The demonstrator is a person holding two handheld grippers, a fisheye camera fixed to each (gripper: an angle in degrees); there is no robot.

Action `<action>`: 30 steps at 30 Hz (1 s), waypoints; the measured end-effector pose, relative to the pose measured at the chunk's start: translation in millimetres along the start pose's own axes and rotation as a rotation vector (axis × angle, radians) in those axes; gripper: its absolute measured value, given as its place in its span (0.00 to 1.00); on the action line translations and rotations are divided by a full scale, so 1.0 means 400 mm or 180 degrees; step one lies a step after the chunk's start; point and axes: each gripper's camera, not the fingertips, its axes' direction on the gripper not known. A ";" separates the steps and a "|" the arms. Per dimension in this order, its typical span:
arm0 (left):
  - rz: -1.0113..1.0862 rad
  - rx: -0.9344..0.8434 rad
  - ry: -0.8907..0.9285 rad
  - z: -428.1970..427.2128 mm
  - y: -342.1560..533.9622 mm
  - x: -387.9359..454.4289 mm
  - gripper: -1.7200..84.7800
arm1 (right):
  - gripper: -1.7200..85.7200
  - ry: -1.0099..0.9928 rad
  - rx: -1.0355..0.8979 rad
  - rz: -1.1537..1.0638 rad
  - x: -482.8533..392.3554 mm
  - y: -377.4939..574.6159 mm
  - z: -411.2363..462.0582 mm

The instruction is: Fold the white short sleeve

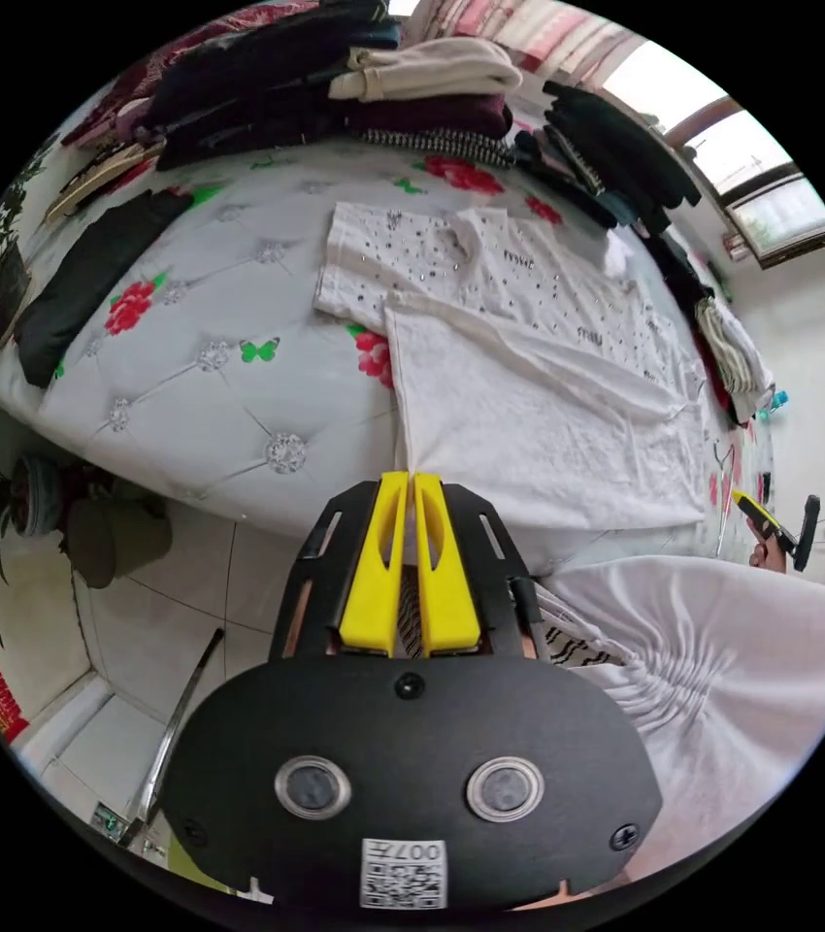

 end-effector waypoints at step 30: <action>-0.0183 0.0065 0.0066 -0.049 -0.225 -0.172 0.01 | 0.02 -0.1004 -0.0516 -0.1770 -0.469 -0.364 0.448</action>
